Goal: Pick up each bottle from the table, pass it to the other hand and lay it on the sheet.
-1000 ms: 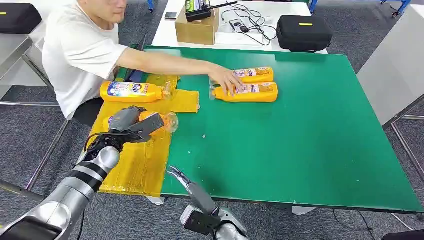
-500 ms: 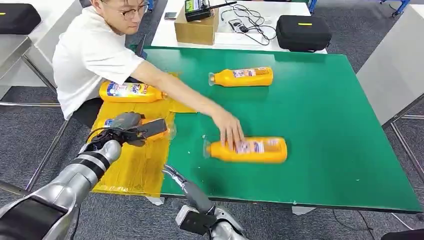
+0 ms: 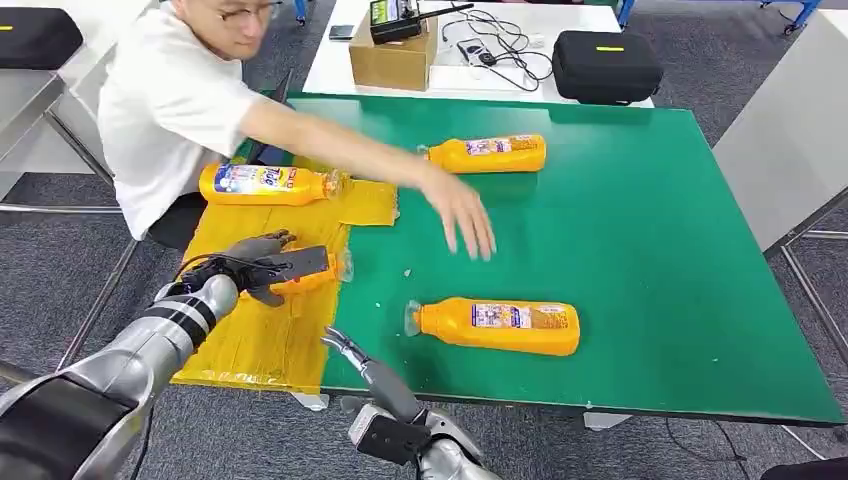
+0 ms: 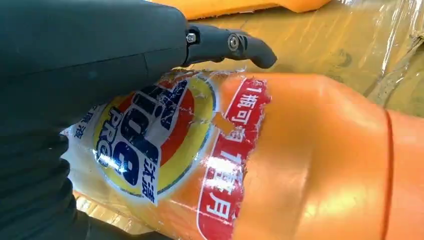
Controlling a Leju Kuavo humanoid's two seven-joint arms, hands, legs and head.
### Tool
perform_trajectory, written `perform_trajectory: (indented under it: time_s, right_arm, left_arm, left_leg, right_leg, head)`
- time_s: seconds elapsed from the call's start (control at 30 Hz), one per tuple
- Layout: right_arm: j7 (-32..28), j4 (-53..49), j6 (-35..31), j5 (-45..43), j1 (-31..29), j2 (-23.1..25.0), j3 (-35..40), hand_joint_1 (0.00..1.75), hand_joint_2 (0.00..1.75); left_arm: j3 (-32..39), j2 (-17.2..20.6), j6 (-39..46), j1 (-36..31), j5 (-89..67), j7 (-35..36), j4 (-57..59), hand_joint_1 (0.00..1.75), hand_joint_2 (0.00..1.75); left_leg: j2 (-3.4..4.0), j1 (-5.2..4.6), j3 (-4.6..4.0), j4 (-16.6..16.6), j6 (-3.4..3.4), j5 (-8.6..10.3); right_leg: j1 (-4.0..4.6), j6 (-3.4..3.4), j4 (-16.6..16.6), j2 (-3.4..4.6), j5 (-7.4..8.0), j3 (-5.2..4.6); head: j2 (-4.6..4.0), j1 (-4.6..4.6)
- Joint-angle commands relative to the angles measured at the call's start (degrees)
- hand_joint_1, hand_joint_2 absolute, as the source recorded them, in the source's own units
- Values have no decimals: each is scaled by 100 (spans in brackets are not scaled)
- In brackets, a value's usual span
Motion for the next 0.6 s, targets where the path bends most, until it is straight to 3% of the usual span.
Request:
perform_trajectory:
  time_s: [0.03, 0.2, 0.33, 0.43, 0.6]
  right_arm:
    - [-48, 371, 44, -52, -243, -39, 167, 0, 0]
    - [-48, 369, -4, -100, -227, -57, 195, 0, 0]
    - [-48, 296, -59, -118, -150, -126, 216, 0, 0]
    - [-48, 252, -114, -134, -88, -169, 223, 0, 0]
    - [-48, 242, -146, -157, -69, -200, 232, 0, 0]
  left_arm:
    - [85, -28, -407, -246, 356, -44, 582, 0, 175]
    - [225, 54, -327, -220, 667, -233, 424, 0, 175]
    - [719, 4, 23, 6, 1386, -590, -32, 0, 175]
    - [1099, 97, -186, 220, 2108, -859, -550, 0, 175]
    - [992, 252, 85, 486, 2384, -814, -1323, 0, 175]
  left_leg:
    - [7, 5, 3, 0, -4, 1]
    - [12, 9, 8, -2, -6, -1]
    - [4, 4, 7, -2, -3, 0]
    - [4, 10, 10, -3, -5, 0]
    - [2, 9, 4, 0, -5, -1]
  right_leg:
    - [6, -8, -3, 3, 3, 3]
    - [10, -11, -6, 9, 4, 9]
    - [5, -7, -4, 0, 2, 10]
    - [12, -12, -9, 2, 4, 14]
    - [11, -11, -7, 1, 3, 10]
  head:
    - [0, 0]
    - [0, 2]
    - [0, 0]
    - [0, 0]
    - [0, 2]
